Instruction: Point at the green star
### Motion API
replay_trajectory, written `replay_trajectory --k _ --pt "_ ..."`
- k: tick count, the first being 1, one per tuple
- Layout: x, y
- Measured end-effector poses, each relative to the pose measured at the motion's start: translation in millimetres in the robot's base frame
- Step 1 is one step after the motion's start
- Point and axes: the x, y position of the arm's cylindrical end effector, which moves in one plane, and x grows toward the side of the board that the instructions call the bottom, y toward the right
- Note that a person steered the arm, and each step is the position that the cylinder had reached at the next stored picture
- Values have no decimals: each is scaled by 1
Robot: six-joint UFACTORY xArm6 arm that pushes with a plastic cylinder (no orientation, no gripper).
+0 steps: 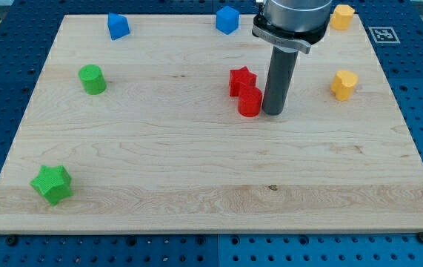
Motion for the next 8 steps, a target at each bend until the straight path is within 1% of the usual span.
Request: replay_trajectory --k 1,2,3,8 --pt "39 -14" --pt "72 -46" --pt "79 -70" --pt "72 -218"
